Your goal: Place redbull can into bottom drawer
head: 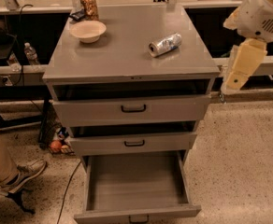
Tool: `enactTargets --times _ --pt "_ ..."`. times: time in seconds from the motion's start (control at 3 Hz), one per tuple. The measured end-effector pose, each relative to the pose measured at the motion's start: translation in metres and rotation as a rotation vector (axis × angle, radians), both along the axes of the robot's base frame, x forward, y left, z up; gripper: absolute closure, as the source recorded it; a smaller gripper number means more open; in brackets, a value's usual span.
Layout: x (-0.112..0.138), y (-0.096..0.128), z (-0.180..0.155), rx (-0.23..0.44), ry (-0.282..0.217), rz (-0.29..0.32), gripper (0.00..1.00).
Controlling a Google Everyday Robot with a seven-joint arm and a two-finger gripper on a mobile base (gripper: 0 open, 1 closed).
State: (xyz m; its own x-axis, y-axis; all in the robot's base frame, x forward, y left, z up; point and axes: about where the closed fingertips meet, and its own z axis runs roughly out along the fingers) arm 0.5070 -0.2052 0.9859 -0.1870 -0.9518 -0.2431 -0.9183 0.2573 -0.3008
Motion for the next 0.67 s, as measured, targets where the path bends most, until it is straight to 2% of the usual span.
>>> enactTargets --times 0.33,0.67 --pt "0.06 0.006 -0.006 -0.019 -0.038 0.01 0.0" --pt "0.098 0.008 -0.013 -0.011 -0.066 -0.013 0.0"
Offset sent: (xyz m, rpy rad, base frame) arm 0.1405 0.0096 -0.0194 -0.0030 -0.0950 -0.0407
